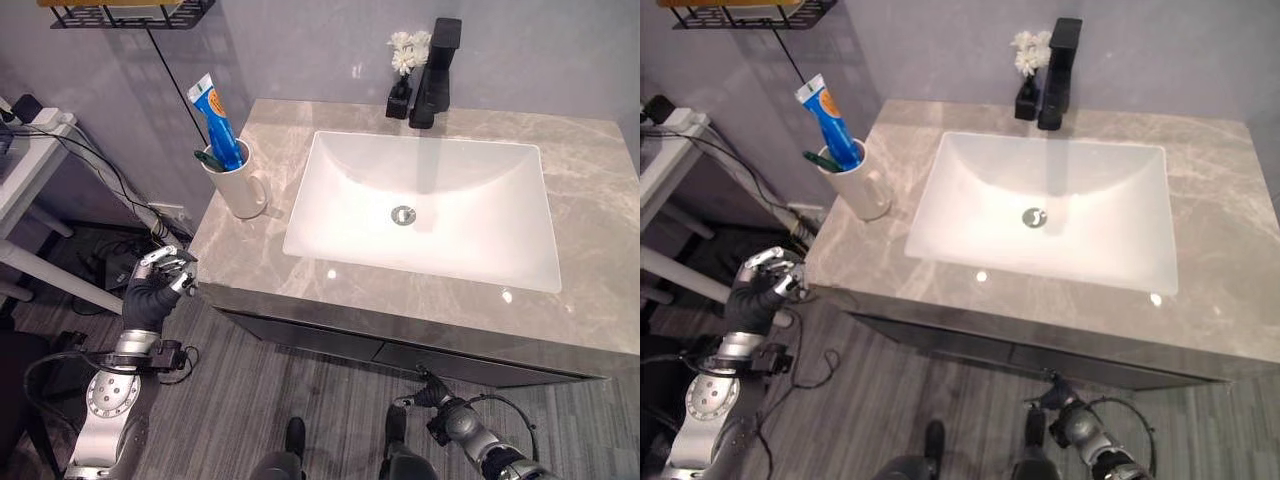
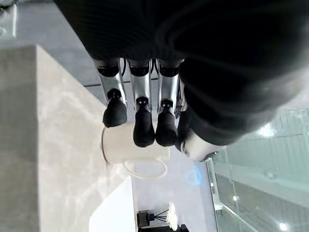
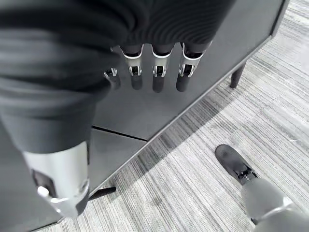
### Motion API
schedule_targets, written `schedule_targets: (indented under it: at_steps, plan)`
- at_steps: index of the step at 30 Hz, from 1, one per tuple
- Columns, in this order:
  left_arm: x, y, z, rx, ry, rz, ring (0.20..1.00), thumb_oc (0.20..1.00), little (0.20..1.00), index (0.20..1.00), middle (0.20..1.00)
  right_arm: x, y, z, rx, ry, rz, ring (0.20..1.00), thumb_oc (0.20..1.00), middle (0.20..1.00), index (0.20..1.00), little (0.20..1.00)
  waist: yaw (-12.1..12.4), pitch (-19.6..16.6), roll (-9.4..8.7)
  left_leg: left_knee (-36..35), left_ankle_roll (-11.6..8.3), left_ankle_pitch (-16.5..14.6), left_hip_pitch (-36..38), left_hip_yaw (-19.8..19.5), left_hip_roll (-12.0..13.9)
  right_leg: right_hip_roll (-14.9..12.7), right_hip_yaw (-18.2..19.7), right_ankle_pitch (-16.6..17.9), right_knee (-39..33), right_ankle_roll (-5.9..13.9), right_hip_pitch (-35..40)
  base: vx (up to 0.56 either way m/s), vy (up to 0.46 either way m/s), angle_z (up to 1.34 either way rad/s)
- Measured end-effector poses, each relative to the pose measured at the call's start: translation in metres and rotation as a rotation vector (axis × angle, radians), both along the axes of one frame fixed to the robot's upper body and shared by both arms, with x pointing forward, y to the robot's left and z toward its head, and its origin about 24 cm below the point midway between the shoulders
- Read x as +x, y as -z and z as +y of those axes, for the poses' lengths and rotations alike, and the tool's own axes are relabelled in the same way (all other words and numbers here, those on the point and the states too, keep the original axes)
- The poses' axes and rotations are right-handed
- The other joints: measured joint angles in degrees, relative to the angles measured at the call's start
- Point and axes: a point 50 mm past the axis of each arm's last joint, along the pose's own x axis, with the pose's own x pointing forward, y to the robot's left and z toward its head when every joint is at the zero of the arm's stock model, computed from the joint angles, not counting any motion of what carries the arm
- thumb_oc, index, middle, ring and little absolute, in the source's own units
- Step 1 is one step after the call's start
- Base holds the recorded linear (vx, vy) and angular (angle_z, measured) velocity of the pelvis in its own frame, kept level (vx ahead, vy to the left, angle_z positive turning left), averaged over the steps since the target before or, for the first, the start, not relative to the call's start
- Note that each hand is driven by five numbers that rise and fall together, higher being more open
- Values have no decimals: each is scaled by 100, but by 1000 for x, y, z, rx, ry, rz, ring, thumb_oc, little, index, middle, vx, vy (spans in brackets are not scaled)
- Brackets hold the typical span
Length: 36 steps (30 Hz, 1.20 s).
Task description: Put brush and paste in cup on sink, flatten towel.
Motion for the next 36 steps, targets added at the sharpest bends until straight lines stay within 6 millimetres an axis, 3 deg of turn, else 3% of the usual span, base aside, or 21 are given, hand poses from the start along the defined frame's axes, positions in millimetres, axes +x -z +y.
schedule_targets:
  at_steps: [4, 6, 11, 16, 19, 24, 29, 36]
  plan:
    - [1, 5, 4, -33, -14, 24, 200, 200, 200, 200, 200, -3, 2, -3, -17, 9, 27, 1000, 1000, 1000, 1000, 1000, 2, -11, 157, 0, -37, 31, -162, -21, 23, 26, -23, 40, 1, -18, -149, -5, -4, 2]
    - [7, 20, 8, -70, -58, 79, 200, 200, 200, 200, 200, 0, 1, -2, -18, 2, 22, 1000, 1000, 1000, 1000, 1000, 0, -14, 170, 0, -53, 42, -273, -9, 36, 38, -9, 39, 1, -24, -267, -32, 2, -4]
    - [10, 22, 9, -102, -68, 93, 200, 200, 200, 200, 200, 0, 1, -4, -25, 13, 29, 1000, 1000, 1000, 1000, 1000, -94, 21, 130, 0, -63, 75, -417, 2, 48, 59, -8, 92, 2, -73, -425, -15, 1, -1]
    - [20, 12, 3, -125, -42, 51, 200, 200, 200, 200, 200, 4, -1, -3, -11, 32, 17, 1000, 1000, 1000, 1000, 1000, -156, 112, -2, 0, -82, 86, -503, 24, 68, 83, 17, 102, 3, -81, -529, -6, 6, -2]
    - [39, -10, -5, -193, -10, -30, 200, 200, 200, 200, 200, 11, -5, -6, 16, 83, -6, 1000, 1000, 1000, 1000, 1000, -291, 290, -156, 0, -94, 95, -547, 14, 76, 87, 11, 109, 11, -87, -558, 0, 0, 0]
    - [54, -26, -24, -196, 61, -77, 200, 200, 200, 200, 200, 12, -5, -7, 17, 96, -5, 1000, 1000, 1000, 1000, 1000, -343, 351, -236, 1, -95, 93, -583, 25, 88, 104, 14, 123, 45, -86, -606, 0, 0, 0]
    - [61, -39, -28, -205, 62, -122, 200, 200, 200, 200, 200, 17, -8, -3, 32, 97, -21, 1000, 1000, 1000, 1000, 1000, -431, 415, -330, 0, -93, 90, -580, 39, 96, 140, 27, 122, 47, -86, -607, 0, 0, 0]
    - [64, -39, -26, -250, 23, -113, 200, 200, 200, 200, 200, 17, -7, 1, 58, 112, -19, 1000, 1000, 1000, 1000, 1000, -470, 421, -348, 0, -98, 83, -567, 109, 130, 178, 40, 121, 46, -85, -615, 6, -1, -2]
